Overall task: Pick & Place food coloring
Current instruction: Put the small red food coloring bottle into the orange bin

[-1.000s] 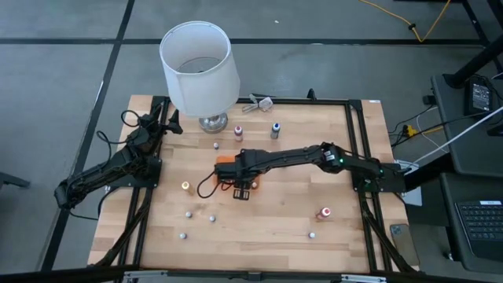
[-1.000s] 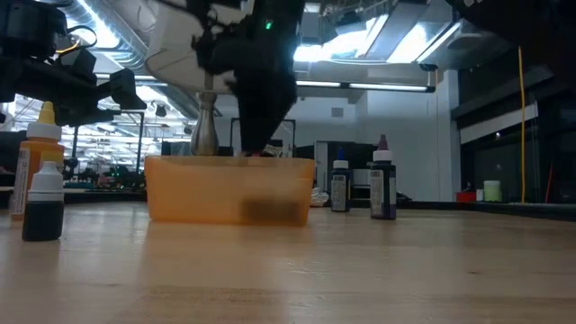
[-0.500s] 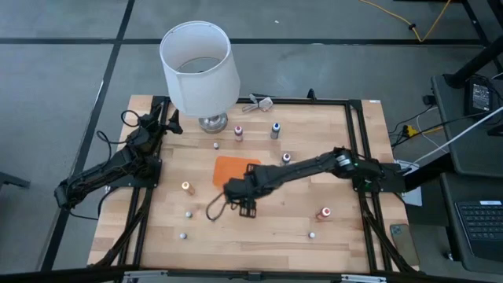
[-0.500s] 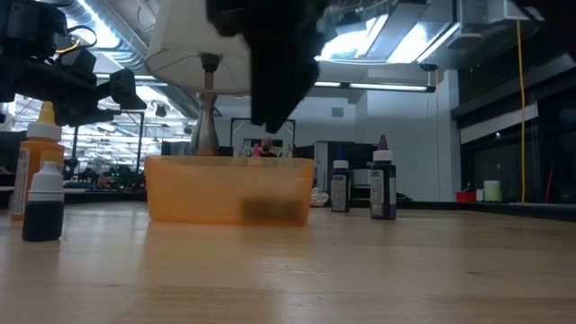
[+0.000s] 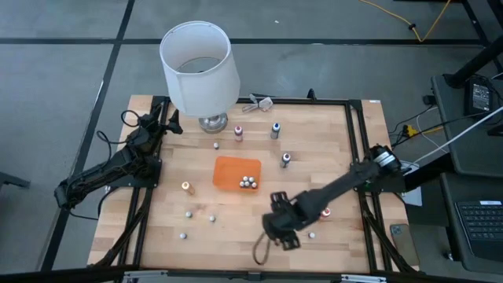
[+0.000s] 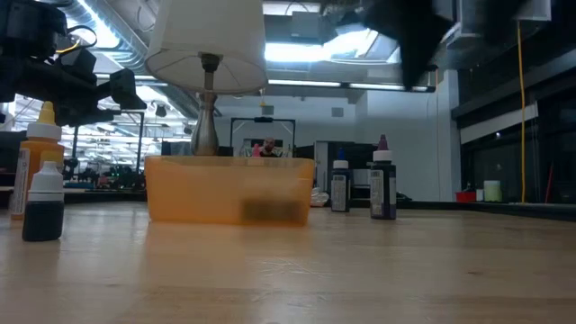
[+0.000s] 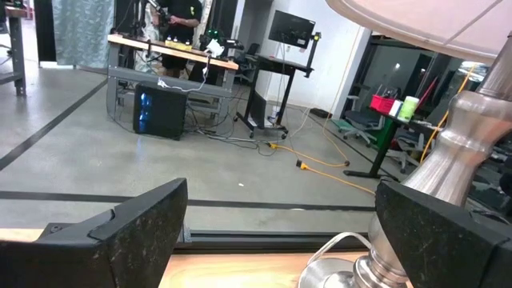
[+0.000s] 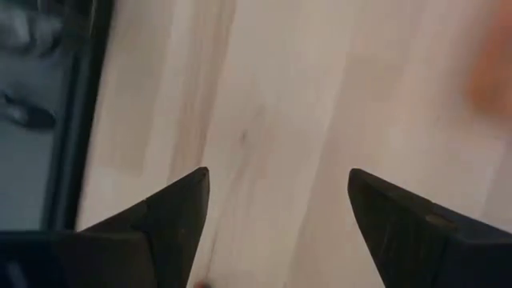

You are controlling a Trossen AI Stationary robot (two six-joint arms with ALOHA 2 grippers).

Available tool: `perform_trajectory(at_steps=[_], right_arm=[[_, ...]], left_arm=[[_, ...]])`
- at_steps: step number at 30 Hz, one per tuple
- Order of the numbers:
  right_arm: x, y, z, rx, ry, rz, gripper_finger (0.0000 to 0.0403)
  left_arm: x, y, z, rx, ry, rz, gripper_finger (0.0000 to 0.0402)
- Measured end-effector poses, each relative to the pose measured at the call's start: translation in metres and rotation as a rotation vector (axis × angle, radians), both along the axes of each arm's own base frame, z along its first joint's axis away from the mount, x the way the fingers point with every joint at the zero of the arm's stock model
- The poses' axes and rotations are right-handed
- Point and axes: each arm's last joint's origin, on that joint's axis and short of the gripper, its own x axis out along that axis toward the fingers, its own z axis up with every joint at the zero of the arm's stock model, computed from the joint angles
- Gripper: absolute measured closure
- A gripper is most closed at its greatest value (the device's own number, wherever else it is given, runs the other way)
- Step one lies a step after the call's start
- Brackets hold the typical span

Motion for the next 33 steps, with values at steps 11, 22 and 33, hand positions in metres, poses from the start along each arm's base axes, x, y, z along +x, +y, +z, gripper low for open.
perform_trajectory(at_steps=[11,22,33], right_arm=[[-0.079,0.042,-0.031,-0.067,0.120,0.246,0.0106],[-0.112,0.047,-0.063,-0.158,0.212,0.321,0.0106],[-0.112,0.047,-0.073,-0.177,0.191,0.340,0.0106]], left_arm=[[0.000,0.000,0.000,-0.001,0.001,0.000,0.0010],[0.000,0.000,0.000,0.000,0.000,0.000,0.0010],[0.000,0.000,0.000,0.000,0.000,0.000,0.0010]])
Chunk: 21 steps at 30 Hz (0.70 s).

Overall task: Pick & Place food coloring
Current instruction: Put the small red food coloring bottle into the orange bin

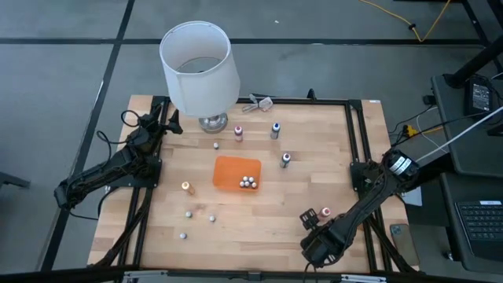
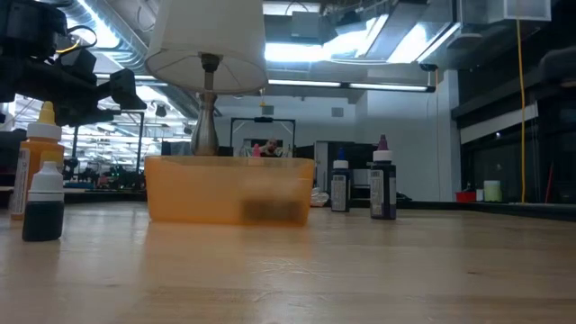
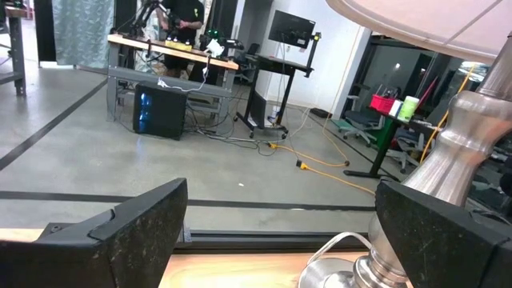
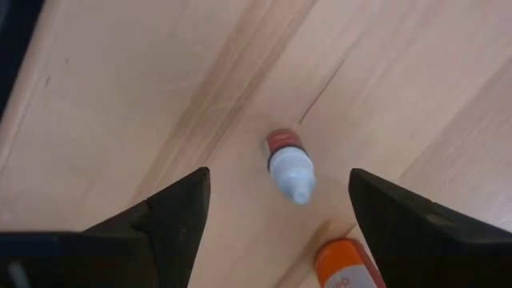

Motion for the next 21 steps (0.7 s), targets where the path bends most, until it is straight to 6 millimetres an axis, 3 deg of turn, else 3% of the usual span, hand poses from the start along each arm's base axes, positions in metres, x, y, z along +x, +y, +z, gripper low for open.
perform_trajectory(at_steps=[13,21], right_arm=[[0.0016,0.0007,-0.0020,0.000,-0.026,-0.004,0.0111],[0.0016,0.0005,-0.0020,0.000,-0.025,-0.005,0.0189]], left_arm=[[0.0000,0.0000,0.0001,0.000,0.000,0.000,0.0010],[0.0000,0.0000,0.0001,0.000,0.000,0.000,0.0010]])
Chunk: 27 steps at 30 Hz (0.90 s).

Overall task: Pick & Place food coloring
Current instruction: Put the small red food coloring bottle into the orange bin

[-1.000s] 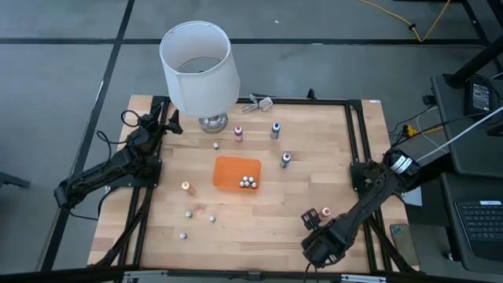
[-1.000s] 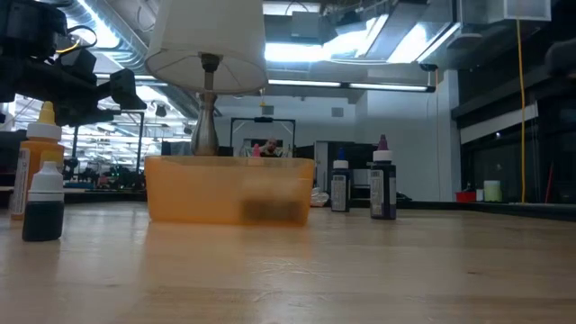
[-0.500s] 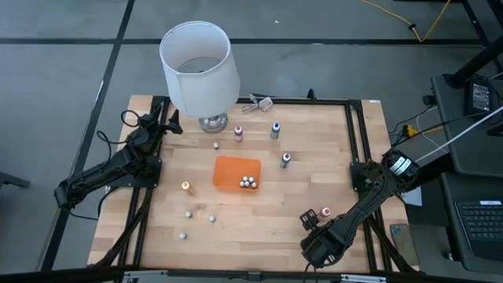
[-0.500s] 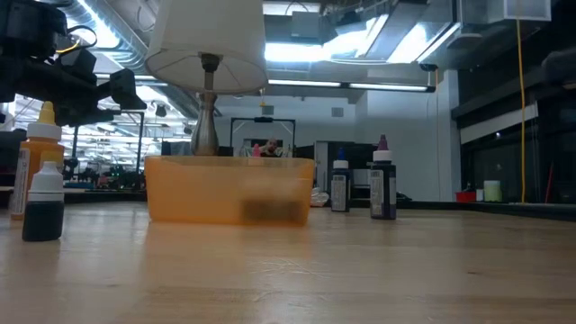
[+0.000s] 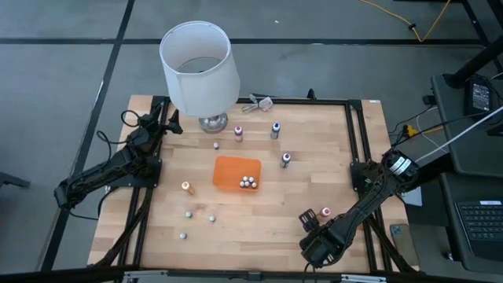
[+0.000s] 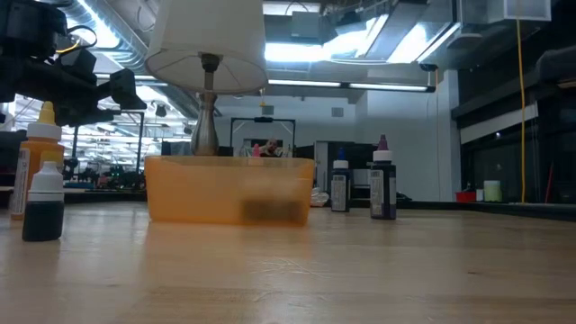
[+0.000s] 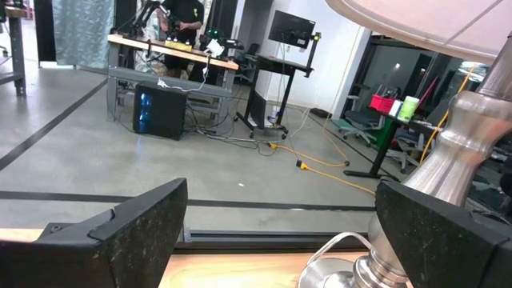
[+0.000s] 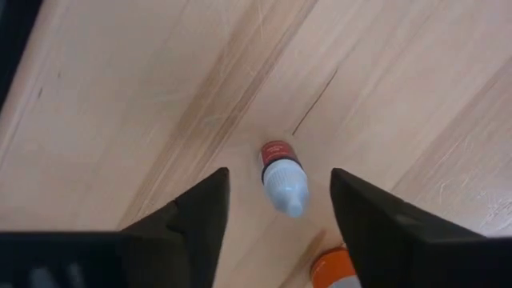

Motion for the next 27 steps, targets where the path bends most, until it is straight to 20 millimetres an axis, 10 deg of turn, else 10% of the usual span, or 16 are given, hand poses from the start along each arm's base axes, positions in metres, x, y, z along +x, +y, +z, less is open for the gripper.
perform_trajectory(at_steps=[14,27], right_arm=[[0.003,0.000,0.003,0.005,-0.002,-0.029,0.0346],[0.051,-0.021,0.058,0.047,-0.052,-0.139,0.0344]], left_arm=[[0.000,0.000,0.000,0.000,-0.001,0.000,0.0010],[0.000,0.000,0.000,0.000,0.000,0.000,0.0010]])
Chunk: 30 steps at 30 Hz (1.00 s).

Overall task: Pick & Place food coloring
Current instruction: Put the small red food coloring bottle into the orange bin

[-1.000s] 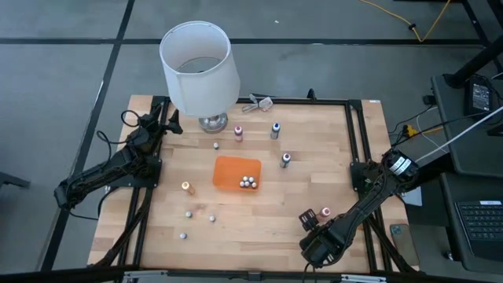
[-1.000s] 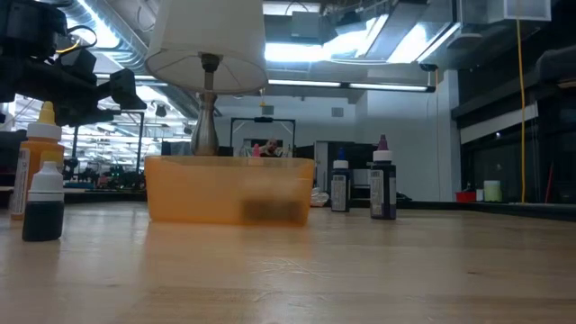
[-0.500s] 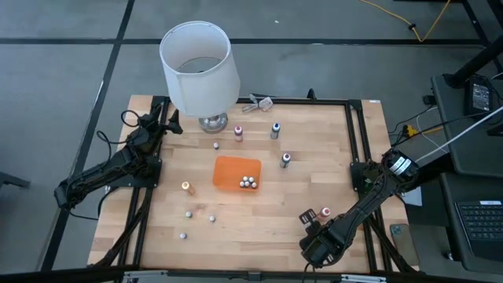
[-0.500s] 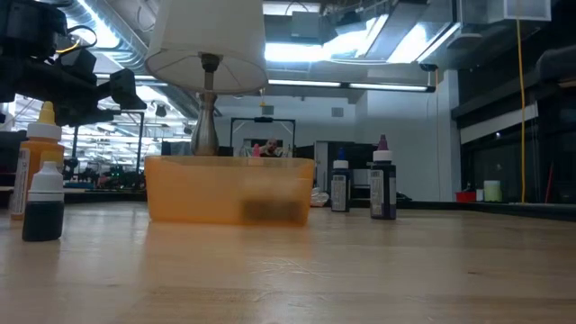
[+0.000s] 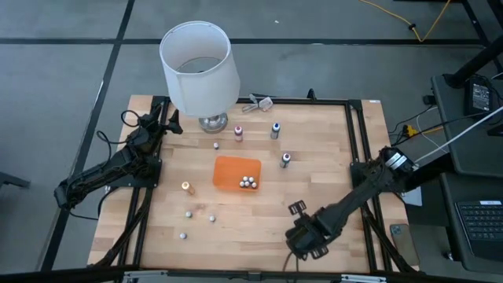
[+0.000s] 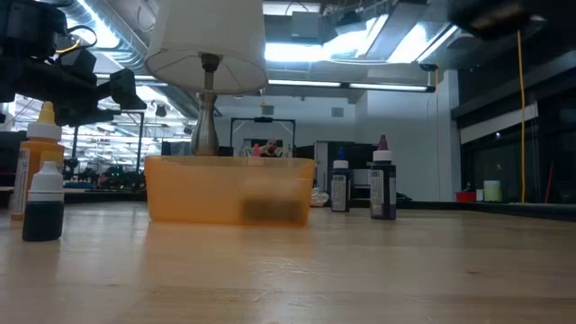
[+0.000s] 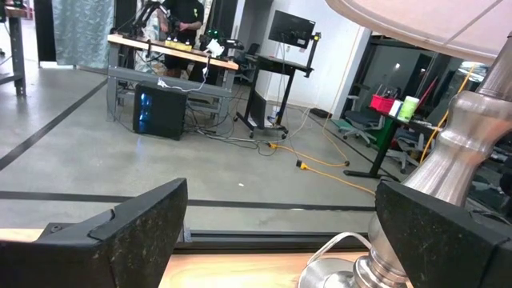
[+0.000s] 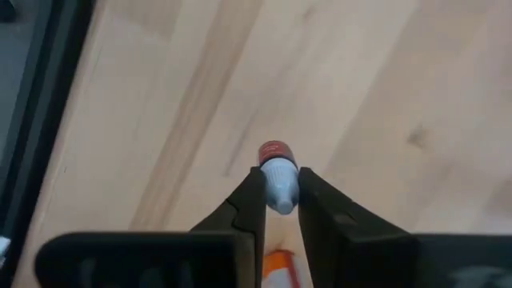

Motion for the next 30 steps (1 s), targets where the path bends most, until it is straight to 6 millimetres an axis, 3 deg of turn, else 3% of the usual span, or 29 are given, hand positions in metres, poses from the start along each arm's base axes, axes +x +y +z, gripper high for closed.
perform_trajectory(at_steps=[8,17,24,30], right_arm=[[0.051,-0.029,0.023,-0.009,-0.001,-0.083,0.0342],[0.113,-0.076,0.049,0.030,-0.105,-0.208,0.0345],[0.156,-0.110,0.054,0.046,-0.162,-0.311,0.0344],[0.188,-0.138,0.044,0.050,-0.204,-0.369,0.0344]], left_arm=[[0.000,0.000,0.000,0.000,0.000,0.000,0.0010],[0.000,0.000,0.000,0.000,0.000,0.000,0.0010],[0.000,0.000,0.000,0.000,0.000,0.000,0.0010],[0.000,0.000,0.000,0.000,0.000,0.000,0.0010]])
